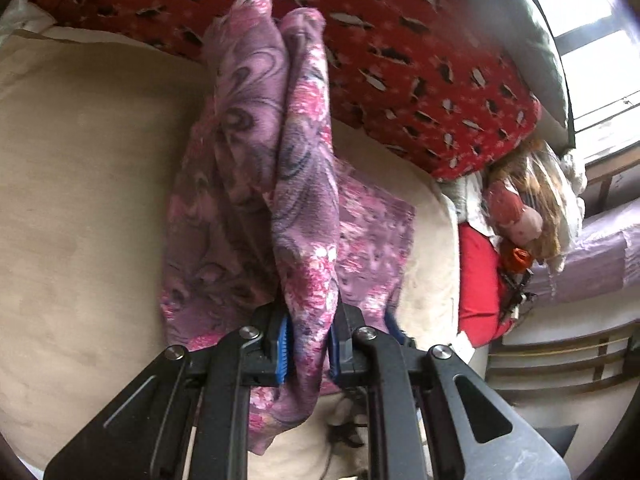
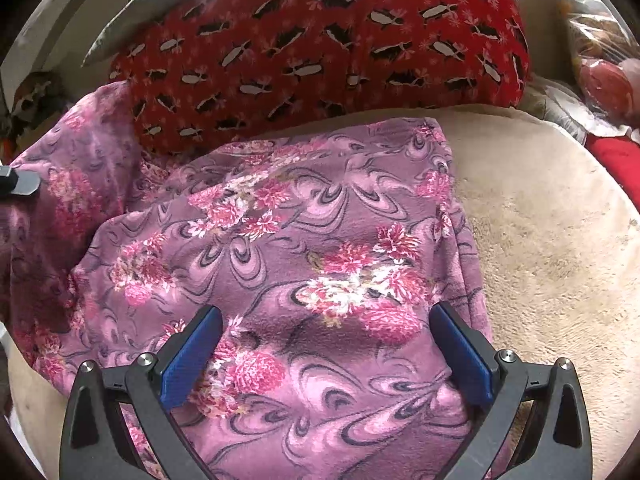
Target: Fold small clothes
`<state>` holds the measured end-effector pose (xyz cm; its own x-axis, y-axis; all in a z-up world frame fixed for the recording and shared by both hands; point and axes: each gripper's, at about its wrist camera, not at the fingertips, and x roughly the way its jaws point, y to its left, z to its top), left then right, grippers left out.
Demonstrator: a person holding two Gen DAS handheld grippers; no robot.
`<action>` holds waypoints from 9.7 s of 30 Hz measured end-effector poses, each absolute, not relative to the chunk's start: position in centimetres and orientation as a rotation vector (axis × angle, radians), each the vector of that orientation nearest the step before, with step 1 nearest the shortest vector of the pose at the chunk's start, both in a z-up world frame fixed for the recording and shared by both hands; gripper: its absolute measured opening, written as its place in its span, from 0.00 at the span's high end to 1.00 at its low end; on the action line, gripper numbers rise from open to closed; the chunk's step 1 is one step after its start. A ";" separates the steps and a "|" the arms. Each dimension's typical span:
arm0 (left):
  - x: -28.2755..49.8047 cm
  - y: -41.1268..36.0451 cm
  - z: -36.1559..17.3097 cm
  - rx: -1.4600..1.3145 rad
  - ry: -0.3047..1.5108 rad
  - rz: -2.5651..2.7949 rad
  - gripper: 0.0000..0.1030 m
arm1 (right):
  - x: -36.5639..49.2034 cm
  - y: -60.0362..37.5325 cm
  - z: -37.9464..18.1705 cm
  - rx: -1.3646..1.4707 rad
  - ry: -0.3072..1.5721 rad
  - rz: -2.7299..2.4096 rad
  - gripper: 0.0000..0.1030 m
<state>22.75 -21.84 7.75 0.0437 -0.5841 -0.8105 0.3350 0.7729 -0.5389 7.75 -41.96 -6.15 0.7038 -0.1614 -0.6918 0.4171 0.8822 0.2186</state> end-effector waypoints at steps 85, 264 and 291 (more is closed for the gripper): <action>21.6 -23.7 0.0 0.067 1.208 -0.697 0.28 | 5.0 -47.1 -0.9 0.584 0.676 -0.222 0.90; 21.7 -25.8 -0.1 -0.014 1.276 -0.623 0.38 | 8.3 -48.4 -0.2 0.442 0.817 -0.205 0.71; 16.3 -23.0 -2.7 0.038 1.343 -0.638 0.36 | 3.5 -44.8 -3.0 0.307 0.990 -0.285 0.54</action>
